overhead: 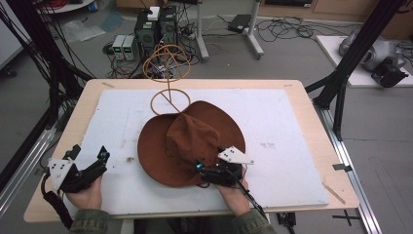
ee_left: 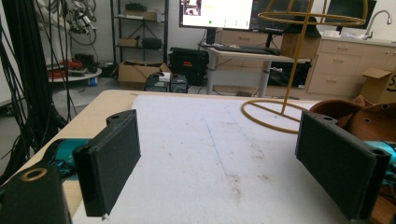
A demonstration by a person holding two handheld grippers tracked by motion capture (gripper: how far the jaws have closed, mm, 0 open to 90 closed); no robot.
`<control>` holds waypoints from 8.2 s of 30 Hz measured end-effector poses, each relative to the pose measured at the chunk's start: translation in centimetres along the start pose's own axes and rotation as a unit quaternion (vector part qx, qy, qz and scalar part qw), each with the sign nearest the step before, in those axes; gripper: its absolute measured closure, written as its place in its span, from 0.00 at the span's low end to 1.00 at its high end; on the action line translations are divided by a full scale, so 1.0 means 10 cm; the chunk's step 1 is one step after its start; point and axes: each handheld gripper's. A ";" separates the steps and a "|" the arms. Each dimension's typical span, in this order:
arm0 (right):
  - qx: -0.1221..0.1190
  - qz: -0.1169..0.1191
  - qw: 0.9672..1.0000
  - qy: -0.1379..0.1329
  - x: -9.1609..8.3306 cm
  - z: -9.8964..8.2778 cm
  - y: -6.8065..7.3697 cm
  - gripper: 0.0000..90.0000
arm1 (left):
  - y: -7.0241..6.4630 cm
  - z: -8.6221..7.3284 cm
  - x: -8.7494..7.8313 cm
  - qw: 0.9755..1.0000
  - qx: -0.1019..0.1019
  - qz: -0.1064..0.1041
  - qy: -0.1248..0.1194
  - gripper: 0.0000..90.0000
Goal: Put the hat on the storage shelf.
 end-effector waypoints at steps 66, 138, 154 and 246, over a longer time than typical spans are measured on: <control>-0.048 -0.050 0.996 -0.055 -0.08 0.05 0.23 0.98 | 0.01 -0.01 0.03 1.000 -0.012 -0.008 0.003 0.16; -0.019 -0.066 0.935 -0.348 0.11 1.39 0.04 0.97 | 0.12 -0.03 0.03 0.999 -0.042 0.001 -0.007 0.16; -0.036 -0.060 0.939 -0.336 0.52 1.74 0.12 0.97 | 0.16 -0.04 0.04 0.999 -0.053 0.003 -0.008 0.16; -0.055 -0.052 0.967 -0.243 1.69 1.96 0.15 0.52 | 0.14 -0.06 0.11 0.999 -0.041 -0.005 0.003 0.16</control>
Point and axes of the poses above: each handheld gripper's, and its own axes: x roughly forward along the jaws, z roughly out of its top, y roughly to its left, and after that the axes turned 2 degrees about x, right-handed
